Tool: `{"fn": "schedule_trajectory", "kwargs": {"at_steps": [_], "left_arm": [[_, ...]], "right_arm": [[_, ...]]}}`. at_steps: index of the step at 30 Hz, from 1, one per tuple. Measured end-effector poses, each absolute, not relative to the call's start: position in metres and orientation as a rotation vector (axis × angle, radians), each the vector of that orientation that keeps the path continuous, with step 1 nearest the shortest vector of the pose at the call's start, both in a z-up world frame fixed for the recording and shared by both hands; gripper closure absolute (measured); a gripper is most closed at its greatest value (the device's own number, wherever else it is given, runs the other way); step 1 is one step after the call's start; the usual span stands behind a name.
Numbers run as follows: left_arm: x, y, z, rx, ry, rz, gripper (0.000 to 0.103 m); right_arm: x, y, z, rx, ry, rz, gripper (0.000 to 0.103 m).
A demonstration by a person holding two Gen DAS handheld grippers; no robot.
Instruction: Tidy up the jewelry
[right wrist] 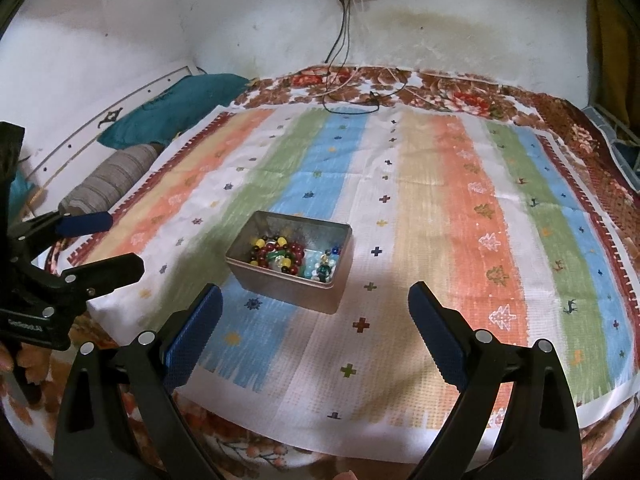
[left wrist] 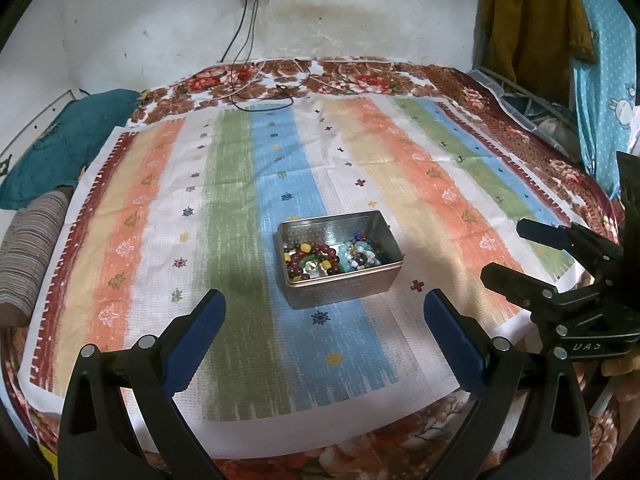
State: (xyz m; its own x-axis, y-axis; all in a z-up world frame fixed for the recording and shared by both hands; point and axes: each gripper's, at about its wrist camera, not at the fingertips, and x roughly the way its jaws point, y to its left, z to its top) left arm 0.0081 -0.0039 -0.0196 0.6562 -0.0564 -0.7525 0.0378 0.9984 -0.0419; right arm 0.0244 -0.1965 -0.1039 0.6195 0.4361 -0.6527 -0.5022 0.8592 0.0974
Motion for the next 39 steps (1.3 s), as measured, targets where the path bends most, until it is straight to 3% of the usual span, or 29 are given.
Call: {"fn": "schedule_trajectory", "kwargs": {"at_steps": [39], "left_arm": [[0.0071,-0.0043,-0.0258,-0.025,0.877,-0.026,0.006]], "right_arm": [[0.0234,-0.1961,-0.1041,-0.102,0.717,0.526,0.007]]}}
